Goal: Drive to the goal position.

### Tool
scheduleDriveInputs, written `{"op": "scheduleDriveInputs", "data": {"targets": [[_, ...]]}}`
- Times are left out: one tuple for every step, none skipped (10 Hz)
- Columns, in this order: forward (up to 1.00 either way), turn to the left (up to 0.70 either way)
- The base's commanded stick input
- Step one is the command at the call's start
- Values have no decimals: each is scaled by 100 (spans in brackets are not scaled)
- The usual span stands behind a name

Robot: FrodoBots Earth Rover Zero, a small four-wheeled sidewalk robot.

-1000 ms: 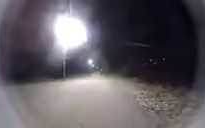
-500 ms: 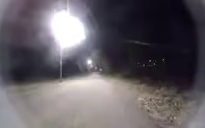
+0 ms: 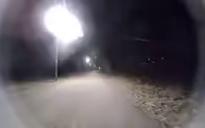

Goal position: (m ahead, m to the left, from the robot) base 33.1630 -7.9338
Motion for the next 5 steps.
{"op": "scheduleDriveInputs", "data": {"targets": [[100,23],[100,0],[100,0],[100,0],[100,0]]}}
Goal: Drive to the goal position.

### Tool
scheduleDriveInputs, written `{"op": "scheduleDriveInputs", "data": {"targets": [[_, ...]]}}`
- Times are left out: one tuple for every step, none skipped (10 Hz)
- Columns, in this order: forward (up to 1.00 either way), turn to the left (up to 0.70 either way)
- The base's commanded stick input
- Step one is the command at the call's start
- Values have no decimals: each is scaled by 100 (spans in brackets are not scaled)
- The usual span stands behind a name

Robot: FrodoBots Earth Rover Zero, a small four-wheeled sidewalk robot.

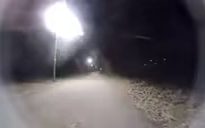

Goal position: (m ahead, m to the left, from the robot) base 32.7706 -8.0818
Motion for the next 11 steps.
{"op": "scheduleDriveInputs", "data": {"targets": [[100,0],[100,0],[100,0],[100,0],[100,0],[100,0],[100,0],[100,0],[100,6],[100,30],[100,33]]}}
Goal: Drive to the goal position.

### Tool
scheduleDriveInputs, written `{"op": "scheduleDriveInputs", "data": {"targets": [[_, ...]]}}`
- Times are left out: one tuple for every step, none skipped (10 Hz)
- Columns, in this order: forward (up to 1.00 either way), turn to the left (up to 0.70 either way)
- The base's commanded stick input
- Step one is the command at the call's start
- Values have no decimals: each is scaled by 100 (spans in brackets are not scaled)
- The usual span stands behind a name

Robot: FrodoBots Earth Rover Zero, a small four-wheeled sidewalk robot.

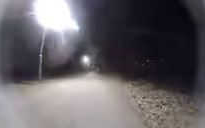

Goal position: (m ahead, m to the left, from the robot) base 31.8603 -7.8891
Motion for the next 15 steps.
{"op": "scheduleDriveInputs", "data": {"targets": [[100,0],[100,0],[100,0],[100,0],[100,0],[100,0],[100,0],[100,0],[100,0],[100,0],[100,0],[100,5],[100,38],[100,40],[100,3]]}}
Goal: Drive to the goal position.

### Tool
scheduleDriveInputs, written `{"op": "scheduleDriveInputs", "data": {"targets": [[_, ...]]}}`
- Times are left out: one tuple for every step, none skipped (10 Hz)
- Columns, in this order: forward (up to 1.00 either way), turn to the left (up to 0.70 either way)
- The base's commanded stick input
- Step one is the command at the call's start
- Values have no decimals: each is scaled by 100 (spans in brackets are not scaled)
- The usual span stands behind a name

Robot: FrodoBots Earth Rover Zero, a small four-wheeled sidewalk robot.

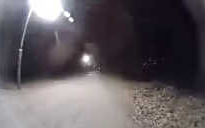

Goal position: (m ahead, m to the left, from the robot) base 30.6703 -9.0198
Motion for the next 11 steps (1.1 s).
{"op": "scheduleDriveInputs", "data": {"targets": [[100,0],[100,0],[100,0],[100,0],[100,0],[100,0],[100,7],[100,23],[100,40],[100,40],[100,2]]}}
